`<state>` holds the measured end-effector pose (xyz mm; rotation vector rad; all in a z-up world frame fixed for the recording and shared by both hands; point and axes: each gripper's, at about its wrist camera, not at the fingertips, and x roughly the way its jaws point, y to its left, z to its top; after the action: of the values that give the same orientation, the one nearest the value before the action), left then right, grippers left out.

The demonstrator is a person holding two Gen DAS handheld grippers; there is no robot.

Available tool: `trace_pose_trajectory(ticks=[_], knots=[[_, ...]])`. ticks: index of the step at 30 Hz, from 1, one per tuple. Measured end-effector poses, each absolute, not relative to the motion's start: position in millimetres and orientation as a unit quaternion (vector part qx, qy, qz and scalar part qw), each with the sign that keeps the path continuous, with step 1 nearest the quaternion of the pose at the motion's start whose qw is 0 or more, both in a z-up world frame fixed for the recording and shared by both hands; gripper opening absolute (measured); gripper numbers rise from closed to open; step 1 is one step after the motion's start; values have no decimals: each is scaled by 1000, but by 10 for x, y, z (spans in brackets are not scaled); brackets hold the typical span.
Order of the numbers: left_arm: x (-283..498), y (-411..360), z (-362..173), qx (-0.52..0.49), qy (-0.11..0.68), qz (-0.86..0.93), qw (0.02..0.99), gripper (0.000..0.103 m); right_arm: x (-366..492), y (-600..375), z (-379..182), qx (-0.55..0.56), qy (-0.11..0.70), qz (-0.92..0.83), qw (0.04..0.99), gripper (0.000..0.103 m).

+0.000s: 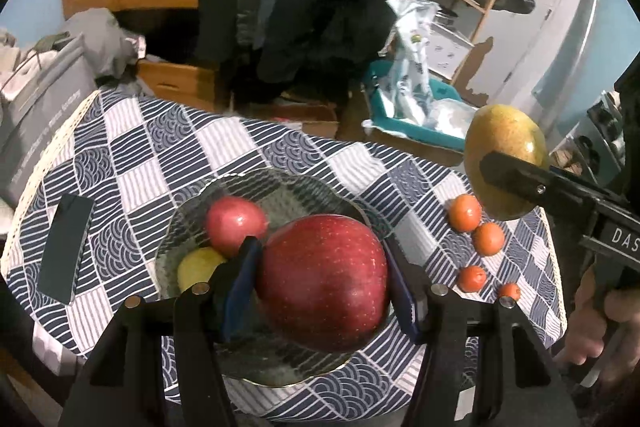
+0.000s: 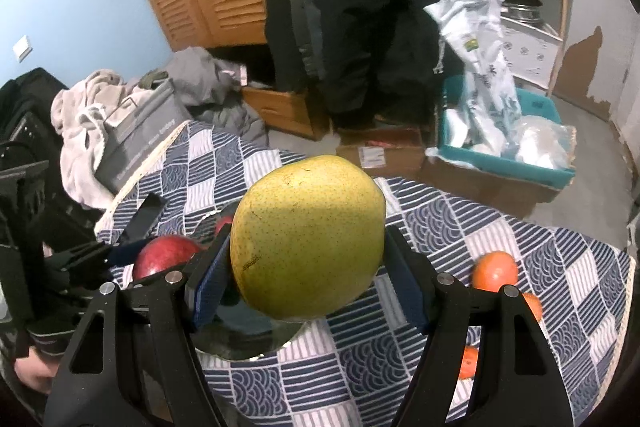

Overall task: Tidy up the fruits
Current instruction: 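Lift the pomelo with the right tool while the left tool carries the apple toward the glass bowl, then lower the apple into the bowl and open the left tool while the right tool releases the pomelo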

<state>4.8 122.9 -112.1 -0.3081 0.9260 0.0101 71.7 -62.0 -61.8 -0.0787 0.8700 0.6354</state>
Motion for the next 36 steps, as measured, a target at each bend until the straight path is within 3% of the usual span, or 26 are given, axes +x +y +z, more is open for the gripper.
trace_pose_trajectory(ticks=[36], knots=[[69, 1412, -2197, -144, 572, 59, 805, 62, 904, 74, -1841, -122, 518, 309, 789, 73]])
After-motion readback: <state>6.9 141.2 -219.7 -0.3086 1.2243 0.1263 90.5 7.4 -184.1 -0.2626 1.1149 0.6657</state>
